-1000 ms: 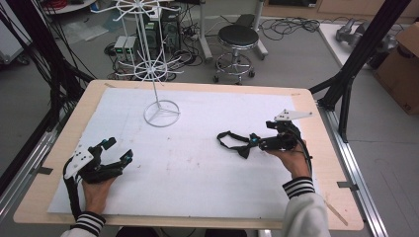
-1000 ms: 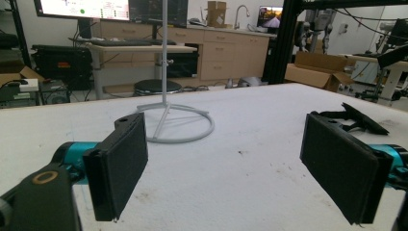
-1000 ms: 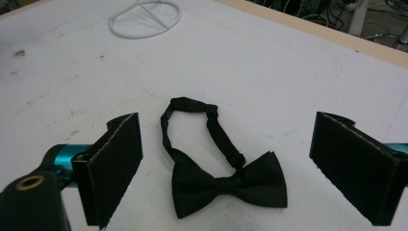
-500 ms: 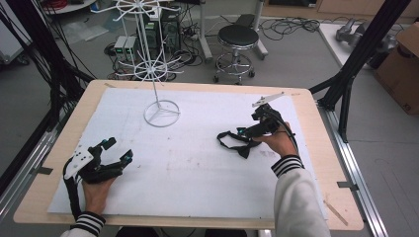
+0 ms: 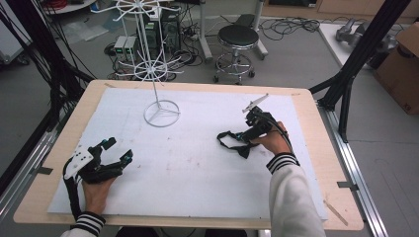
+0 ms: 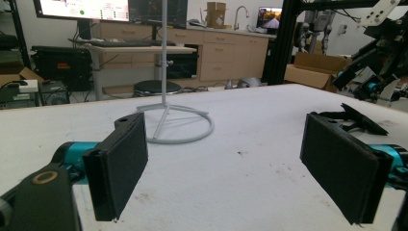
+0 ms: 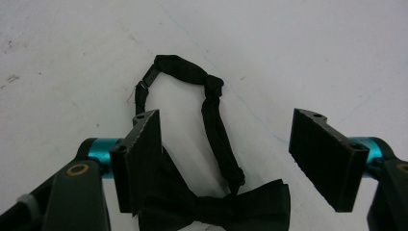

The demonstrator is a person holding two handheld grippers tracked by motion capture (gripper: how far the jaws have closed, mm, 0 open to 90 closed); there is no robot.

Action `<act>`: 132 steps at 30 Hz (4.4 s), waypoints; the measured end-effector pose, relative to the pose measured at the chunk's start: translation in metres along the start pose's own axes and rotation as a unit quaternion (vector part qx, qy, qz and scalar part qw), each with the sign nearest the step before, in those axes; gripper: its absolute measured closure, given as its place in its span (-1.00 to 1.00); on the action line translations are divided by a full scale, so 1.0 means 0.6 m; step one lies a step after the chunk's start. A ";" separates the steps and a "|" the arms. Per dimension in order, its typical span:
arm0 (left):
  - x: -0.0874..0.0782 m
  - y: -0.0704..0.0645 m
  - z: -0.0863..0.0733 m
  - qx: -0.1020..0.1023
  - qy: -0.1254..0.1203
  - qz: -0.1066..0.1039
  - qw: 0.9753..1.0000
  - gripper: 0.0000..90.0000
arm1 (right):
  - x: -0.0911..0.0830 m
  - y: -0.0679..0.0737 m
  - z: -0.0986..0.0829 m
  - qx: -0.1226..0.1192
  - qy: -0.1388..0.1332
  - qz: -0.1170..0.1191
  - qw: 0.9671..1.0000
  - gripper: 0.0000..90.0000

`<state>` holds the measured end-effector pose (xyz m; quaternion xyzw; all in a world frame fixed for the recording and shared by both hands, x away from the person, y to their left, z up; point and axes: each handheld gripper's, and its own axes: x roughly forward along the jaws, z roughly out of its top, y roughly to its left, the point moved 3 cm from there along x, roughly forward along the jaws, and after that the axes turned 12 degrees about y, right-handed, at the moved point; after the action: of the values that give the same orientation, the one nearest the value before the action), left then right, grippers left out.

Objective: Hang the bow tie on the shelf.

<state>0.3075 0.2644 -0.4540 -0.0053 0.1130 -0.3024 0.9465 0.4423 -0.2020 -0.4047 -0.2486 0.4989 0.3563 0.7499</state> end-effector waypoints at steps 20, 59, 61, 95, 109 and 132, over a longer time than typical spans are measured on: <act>0.000 0.000 0.000 -0.001 0.000 0.001 1.000 -0.62 | 0.035 -0.006 -0.003 -0.046 0.070 -0.005 0.996 0.25; 0.000 0.000 0.000 0.000 0.001 0.001 1.000 -0.62 | 0.043 0.009 0.011 -0.066 0.040 -0.008 0.997 0.91; 0.000 0.000 0.000 -0.001 0.000 0.001 1.000 -0.62 | 0.038 0.012 0.013 -0.062 0.023 -0.005 0.998 0.91; 0.000 -0.001 0.000 0.005 0.001 0.001 1.000 -0.61 | -0.044 0.045 0.053 -0.008 -0.317 0.065 0.946 0.92; 0.000 -0.001 0.000 0.002 -0.002 0.001 1.000 -0.61 | -0.057 0.073 0.099 -0.017 -0.347 0.074 0.935 0.92; 0.000 -0.001 0.000 0.002 -0.002 0.002 1.000 -0.61 | -0.066 0.121 0.224 -0.036 -0.373 0.092 0.923 0.92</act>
<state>0.3073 0.2641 -0.4540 -0.0041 0.1108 -0.3010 0.9471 0.4526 -0.0700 -0.3183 -0.0774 0.1906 0.5082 0.8363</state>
